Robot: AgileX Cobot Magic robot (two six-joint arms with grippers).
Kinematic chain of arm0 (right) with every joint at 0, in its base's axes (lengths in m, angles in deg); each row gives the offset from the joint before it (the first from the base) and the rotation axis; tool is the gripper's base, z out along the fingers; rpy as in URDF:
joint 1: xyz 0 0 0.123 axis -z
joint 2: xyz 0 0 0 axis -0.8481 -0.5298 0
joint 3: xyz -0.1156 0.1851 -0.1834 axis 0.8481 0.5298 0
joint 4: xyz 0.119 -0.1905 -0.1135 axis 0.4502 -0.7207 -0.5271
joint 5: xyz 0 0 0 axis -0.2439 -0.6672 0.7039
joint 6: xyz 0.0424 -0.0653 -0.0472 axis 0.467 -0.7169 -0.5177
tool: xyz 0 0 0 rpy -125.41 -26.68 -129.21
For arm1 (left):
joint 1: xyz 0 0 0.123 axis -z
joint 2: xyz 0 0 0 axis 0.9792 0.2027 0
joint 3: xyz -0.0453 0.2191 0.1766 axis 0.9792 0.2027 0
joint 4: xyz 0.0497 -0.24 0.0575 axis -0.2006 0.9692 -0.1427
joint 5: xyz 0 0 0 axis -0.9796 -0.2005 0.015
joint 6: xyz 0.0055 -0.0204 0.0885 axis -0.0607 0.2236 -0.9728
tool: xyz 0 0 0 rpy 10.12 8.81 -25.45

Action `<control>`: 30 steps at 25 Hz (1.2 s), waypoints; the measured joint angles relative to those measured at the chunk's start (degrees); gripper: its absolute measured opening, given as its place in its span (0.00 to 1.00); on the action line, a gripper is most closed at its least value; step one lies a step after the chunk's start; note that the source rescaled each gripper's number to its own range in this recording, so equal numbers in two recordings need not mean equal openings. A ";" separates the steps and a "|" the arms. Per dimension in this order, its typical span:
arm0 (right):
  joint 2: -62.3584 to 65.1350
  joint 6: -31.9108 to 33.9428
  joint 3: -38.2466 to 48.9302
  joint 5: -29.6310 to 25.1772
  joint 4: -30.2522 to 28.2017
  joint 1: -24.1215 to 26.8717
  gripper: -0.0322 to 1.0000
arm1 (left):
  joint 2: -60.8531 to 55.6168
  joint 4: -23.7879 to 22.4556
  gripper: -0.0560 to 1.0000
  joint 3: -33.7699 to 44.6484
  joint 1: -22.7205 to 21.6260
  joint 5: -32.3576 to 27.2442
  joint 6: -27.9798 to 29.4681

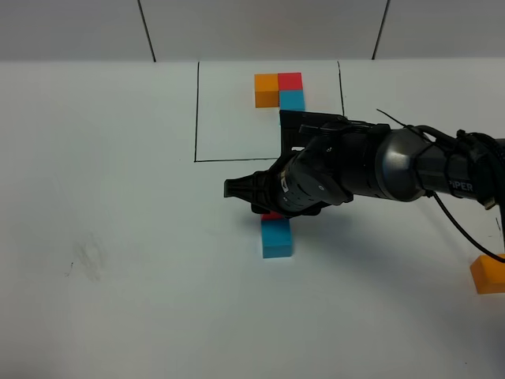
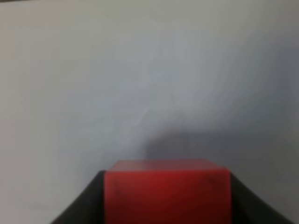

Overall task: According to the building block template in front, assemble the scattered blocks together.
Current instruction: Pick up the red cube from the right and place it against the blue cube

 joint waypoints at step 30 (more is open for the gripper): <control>-4.89 -0.62 -0.64 1.96 -0.05 -0.17 0.45 | 0.00 -0.18 0.05 0.00 0.00 0.00 0.00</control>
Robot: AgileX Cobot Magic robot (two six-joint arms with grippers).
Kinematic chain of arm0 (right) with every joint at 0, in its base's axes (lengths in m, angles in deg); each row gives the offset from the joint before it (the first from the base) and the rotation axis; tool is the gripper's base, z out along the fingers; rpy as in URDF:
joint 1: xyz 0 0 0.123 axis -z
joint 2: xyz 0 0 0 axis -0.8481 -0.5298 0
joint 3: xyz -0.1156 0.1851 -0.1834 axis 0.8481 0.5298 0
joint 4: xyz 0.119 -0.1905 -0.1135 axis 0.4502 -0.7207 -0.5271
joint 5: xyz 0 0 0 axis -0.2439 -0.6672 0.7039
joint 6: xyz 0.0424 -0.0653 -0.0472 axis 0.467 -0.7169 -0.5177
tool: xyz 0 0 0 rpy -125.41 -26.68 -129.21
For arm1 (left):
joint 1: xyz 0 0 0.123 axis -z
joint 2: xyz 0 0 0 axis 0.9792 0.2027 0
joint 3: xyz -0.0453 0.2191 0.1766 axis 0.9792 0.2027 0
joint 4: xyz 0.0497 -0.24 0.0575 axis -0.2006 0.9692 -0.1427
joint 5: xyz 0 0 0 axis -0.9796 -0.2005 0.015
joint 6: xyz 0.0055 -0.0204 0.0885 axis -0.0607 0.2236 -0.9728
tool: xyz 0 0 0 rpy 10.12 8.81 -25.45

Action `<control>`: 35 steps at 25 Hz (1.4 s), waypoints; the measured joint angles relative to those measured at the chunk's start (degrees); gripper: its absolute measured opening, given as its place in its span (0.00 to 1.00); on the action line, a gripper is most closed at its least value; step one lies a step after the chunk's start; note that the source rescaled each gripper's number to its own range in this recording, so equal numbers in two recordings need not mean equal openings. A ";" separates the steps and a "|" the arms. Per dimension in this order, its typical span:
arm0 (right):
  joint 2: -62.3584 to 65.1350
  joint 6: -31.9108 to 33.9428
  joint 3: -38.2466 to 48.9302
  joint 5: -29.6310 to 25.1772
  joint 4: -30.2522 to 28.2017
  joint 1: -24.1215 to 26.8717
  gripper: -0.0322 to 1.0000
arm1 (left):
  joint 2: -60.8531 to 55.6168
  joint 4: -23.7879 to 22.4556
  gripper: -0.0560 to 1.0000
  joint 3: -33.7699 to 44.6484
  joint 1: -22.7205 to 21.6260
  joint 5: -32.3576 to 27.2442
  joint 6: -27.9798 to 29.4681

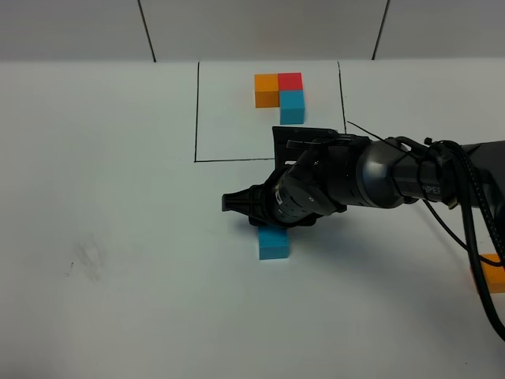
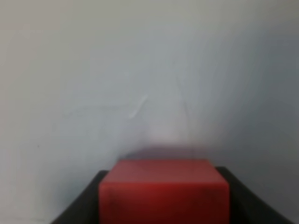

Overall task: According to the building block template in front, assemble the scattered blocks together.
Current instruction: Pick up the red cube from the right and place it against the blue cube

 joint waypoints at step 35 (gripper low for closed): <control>-0.39 -8.80 -0.64 -2.08 0.13 -1.92 0.98 | 0.00 0.00 0.05 0.00 0.00 0.33 0.00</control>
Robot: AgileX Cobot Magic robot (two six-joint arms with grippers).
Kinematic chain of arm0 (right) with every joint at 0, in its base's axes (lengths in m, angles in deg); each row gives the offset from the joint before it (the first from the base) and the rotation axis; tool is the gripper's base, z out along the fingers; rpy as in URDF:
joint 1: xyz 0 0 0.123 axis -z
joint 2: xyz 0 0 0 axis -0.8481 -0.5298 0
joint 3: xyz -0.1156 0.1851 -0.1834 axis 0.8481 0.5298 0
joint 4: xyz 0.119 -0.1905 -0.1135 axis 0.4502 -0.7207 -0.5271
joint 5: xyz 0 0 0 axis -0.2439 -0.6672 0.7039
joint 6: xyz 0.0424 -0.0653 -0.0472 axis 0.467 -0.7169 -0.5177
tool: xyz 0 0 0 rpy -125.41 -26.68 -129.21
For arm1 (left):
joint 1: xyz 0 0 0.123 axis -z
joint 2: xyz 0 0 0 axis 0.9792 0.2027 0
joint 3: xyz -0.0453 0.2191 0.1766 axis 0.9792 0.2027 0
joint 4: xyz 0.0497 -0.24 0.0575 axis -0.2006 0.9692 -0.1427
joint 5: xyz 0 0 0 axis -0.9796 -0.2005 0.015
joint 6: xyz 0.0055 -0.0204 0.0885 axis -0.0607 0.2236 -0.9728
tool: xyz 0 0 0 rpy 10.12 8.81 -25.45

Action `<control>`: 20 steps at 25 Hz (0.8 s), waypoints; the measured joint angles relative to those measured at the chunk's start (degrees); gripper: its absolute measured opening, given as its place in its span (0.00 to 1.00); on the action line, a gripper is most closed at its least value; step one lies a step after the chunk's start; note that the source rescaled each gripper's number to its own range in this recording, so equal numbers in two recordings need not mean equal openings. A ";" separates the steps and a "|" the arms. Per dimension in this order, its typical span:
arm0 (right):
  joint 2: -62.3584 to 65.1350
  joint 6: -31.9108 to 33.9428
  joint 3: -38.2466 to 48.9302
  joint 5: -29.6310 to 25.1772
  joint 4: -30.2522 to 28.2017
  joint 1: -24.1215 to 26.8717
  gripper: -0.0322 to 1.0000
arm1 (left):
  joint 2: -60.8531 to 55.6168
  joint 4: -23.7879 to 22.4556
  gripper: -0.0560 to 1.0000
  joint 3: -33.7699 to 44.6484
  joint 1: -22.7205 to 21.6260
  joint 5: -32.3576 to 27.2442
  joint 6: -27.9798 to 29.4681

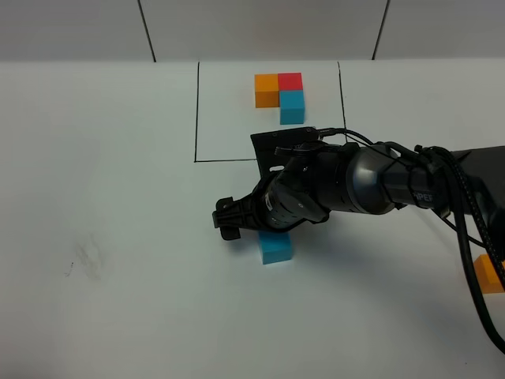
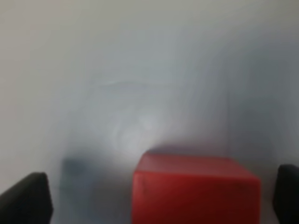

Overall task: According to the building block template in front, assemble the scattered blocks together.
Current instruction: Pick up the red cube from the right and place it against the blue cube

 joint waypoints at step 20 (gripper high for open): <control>15.05 3.14 1.04 -16.34 -11.95 0.18 0.98 | 0.00 0.00 0.05 0.00 0.00 0.00 0.00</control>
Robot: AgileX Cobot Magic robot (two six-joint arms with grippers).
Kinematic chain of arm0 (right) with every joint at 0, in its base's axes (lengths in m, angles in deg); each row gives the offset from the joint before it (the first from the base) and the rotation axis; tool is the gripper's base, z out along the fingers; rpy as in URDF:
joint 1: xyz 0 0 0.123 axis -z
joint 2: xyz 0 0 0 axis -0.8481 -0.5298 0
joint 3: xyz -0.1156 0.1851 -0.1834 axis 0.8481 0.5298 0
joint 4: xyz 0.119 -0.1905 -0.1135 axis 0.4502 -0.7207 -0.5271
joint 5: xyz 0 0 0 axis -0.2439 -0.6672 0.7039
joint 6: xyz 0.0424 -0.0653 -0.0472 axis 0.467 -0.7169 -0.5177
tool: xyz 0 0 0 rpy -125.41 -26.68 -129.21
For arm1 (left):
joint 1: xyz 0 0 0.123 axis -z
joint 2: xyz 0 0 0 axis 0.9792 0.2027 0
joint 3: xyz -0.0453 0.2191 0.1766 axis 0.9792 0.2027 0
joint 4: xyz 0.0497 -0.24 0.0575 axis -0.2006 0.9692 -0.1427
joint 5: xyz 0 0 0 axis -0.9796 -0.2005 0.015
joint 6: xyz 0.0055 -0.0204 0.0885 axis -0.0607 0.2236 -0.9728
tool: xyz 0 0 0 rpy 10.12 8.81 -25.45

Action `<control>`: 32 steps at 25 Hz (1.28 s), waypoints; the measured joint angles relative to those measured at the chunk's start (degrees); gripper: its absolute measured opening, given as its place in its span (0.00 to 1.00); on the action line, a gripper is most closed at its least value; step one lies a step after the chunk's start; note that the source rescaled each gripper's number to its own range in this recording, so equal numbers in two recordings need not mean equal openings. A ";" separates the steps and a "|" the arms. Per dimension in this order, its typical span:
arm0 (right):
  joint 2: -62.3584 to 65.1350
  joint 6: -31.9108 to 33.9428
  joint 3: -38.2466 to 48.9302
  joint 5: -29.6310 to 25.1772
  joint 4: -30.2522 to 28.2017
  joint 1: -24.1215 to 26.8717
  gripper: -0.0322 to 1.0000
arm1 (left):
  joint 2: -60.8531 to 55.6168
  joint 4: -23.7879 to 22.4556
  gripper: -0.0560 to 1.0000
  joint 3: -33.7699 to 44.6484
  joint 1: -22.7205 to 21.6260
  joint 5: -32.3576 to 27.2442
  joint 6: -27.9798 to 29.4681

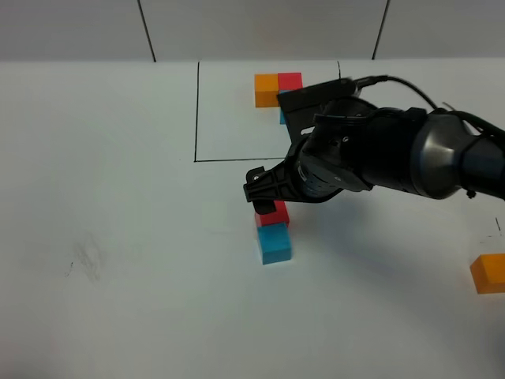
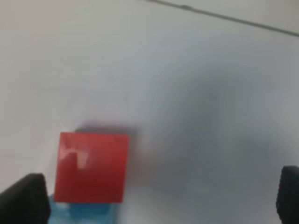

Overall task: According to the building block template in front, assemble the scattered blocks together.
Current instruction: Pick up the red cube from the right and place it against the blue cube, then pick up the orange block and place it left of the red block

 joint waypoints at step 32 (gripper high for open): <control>16.87 1.75 30.93 2.96 -5.76 22.23 0.93 | 0.00 0.00 0.05 0.00 0.00 0.00 0.00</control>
